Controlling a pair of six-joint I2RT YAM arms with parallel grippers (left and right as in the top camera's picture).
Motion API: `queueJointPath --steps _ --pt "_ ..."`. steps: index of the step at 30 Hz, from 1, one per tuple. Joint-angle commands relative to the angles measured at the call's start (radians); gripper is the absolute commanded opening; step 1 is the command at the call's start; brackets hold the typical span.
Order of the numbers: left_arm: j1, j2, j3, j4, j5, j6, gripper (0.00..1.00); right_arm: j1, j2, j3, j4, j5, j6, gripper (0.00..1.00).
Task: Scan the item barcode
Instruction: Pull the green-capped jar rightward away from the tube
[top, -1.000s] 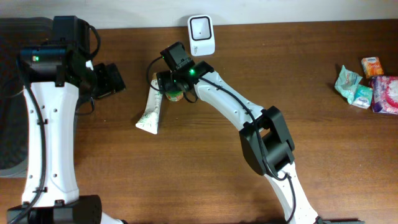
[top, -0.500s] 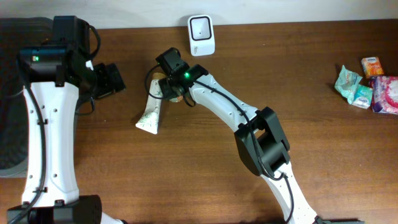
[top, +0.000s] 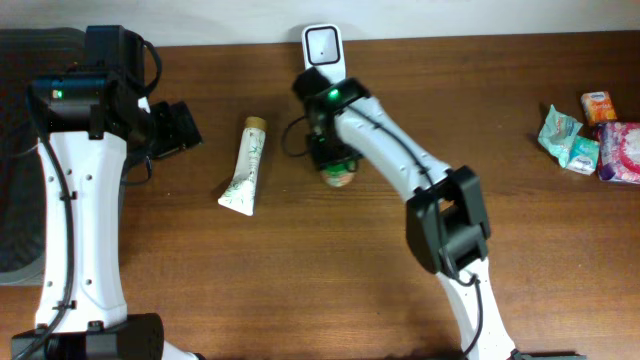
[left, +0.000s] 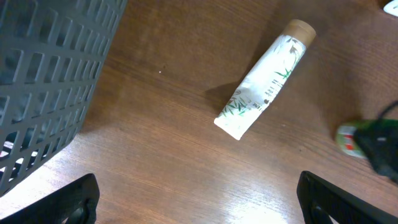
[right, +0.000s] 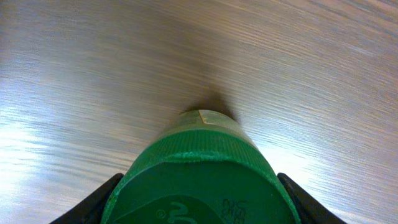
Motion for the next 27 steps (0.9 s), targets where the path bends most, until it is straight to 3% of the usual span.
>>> queueJointPath --steps 1,5,7,9,12,14,20,24,27 --pt "0.007 -0.018 0.000 -0.001 -0.008 -0.005 0.99 -0.091 -0.018 -0.002 -0.043 0.012 -0.037 0.59" --pt "0.007 -0.018 0.000 -0.001 -0.008 -0.005 0.99 -0.137 -0.048 -0.002 -0.051 0.013 -0.047 0.66" --pt "0.007 -0.018 0.000 -0.001 -0.008 -0.005 0.99 -0.138 -0.073 -0.001 -0.051 0.013 -0.047 0.74" --pt "0.007 -0.018 0.000 -0.001 -0.008 -0.005 0.99 -0.138 -0.092 0.010 -0.058 0.013 -0.046 0.88" --pt "0.007 -0.018 0.000 -0.001 -0.008 -0.005 0.99 -0.138 -0.111 0.011 -0.072 0.013 -0.043 0.89" --pt "0.007 -0.018 0.000 -0.001 -0.008 -0.005 0.99 -0.138 -0.136 0.013 -0.085 0.009 -0.042 0.99" --pt "0.007 -0.018 0.000 -0.001 -0.008 -0.006 0.99 -0.159 -0.232 0.145 -0.182 -0.004 0.095 0.99" --pt "0.007 -0.018 0.000 -0.001 -0.008 -0.005 0.99 -0.160 -0.261 0.167 -0.193 -0.188 0.093 0.99" --pt "0.007 -0.018 0.000 -0.001 -0.008 -0.005 0.99 -0.159 -0.260 0.166 -0.180 -0.190 0.105 0.99"
